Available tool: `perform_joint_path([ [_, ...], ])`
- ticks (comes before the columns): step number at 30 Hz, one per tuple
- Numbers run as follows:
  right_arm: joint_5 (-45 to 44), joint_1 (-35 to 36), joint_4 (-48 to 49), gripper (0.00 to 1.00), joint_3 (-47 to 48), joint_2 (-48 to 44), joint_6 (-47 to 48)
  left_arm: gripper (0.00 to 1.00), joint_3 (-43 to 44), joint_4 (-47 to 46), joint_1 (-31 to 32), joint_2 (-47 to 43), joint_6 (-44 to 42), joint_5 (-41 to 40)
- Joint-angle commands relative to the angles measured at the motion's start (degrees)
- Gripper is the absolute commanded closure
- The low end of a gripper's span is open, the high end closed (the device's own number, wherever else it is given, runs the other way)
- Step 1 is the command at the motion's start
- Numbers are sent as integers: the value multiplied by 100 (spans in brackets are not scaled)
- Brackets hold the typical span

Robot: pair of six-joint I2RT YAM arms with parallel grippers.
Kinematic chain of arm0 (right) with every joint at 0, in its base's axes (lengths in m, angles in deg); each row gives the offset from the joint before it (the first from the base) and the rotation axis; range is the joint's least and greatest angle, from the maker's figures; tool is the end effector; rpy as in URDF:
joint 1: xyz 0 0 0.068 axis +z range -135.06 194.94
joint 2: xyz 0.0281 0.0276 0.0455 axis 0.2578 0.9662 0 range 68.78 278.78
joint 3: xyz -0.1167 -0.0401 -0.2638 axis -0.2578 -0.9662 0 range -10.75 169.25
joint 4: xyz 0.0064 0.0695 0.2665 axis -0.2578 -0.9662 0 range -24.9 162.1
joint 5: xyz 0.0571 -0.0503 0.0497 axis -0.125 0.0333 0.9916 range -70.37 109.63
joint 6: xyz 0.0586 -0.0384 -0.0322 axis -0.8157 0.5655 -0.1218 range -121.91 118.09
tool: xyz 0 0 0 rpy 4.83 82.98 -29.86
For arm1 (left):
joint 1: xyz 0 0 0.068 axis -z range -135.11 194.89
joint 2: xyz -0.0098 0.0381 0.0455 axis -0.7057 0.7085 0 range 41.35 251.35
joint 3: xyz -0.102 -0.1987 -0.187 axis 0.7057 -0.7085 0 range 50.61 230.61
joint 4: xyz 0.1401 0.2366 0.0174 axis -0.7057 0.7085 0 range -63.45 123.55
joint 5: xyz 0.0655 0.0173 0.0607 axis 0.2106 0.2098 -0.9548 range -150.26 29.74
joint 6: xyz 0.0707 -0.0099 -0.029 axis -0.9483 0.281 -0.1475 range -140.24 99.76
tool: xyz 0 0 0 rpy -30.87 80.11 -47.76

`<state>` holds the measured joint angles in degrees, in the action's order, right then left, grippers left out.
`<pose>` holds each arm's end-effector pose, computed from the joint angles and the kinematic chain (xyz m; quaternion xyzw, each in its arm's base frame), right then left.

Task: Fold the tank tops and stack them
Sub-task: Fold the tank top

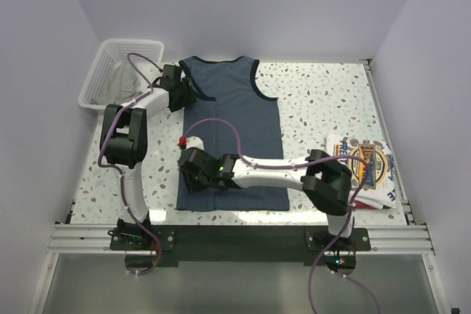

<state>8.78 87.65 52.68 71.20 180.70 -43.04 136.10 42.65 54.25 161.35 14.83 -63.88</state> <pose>0.1517 0.4459 0.1930 -0.2225 0.9073 0.2411 0.2629 0.4922 -0.0770 0.1531 -0.2197 0.9151 -0.0999 0.3231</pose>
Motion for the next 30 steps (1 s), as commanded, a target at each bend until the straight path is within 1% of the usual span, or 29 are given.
perform_joint_path([
  [1, -75, -739, -27, 59, -284, -1134, 139, 32, 283, -115, 30, -679, -255, 335],
  [2, -66, -923, -70, 59, -355, -1276, 201, 30, 327, -133, 56, -759, -255, 483],
  [3, -40, -1317, -166, 59, -460, -1408, 253, 29, 345, -159, 91, -820, -255, 502],
  [5, -92, -1731, -246, 57, -540, -1724, 533, 27, 398, -90, 232, -1014, -264, 398],
  [6, -110, -2212, -394, 57, -531, -1787, 631, 27, 372, -72, 285, -1180, -255, 379],
  [7, 64, -2495, -448, 57, -522, -1822, 754, 27, 250, -72, 424, -1268, -220, 379],
  [8, 196, -2785, -457, 56, -496, -1849, 990, 27, 153, -80, 513, -1365, -185, 205],
  [9, 302, -3389, -457, 55, -496, -1832, 1079, 27, 39, -150, 609, -1575, -150, 151],
  [11, 741, -3981, -396, 54, -409, -1701, 1368, 29, -400, -282, 978, -1804, -27, 72],
  [12, 969, -4567, -352, 54, -347, -1456, 1448, 29, -532, -335, 1267, -1997, 8, 28],
  [13, 1075, -4825, -317, 54, -277, -1280, 1510, 32, -795, -353, 1409, -2086, 113, 10],
  [14, 1485, -5062, -221, 54, -76, -1104, 1598, 33, -954, -414, 1558, -2182, 158, 54],
  [15, 1663, -5439, -203, 54, 56, -684, 1634, 34, -1121, -571, 1890, -2357, 193, 80],
  [17, 1858, -5679, -272, 54, 590, -269, 1713, 36, -1499, -625, 2243, -2473, 298, 46],
  [18, 1876, -5828, -255, 54, 742, 151, 1739, 37, -1596, -651, 2593, -2543, 316, 45],
  [19, 1902, -5881, -255, 54, 917, 329, 1765, 37, -1754, -669, 2762, -2552, 386, 37],
  [20, 1911, -5917, -290, 54, 1293, 557, 1818, 38, -1825, -695, 2912, -2578, 421, 19],
  [21, 1868, -5943, -395, 54, 1471, 724, 1862, 38, -1887, -713, 3191, -2596, 448, 36],
  [22, 1841, -5952, -422, 54, 1621, 1022, 1897, 39, -1966, -713, 3307, -2614, 500, 45],
  [24, 1806, -5952, -440, 54, 1955, 1226, 1968, 39, -2028, -722, 3632, -2649, 518, 45],
  [26, 1815, -5952, -431, 54, 2148, 1446, 1977, 40, -2072, -704, 3800, -2675, 536, 28],
  [30, 1798, -5952, -396, 55, 2264, 1649, 1942, 40, -2046, -652, 4230, -2614, 562, 37],
])
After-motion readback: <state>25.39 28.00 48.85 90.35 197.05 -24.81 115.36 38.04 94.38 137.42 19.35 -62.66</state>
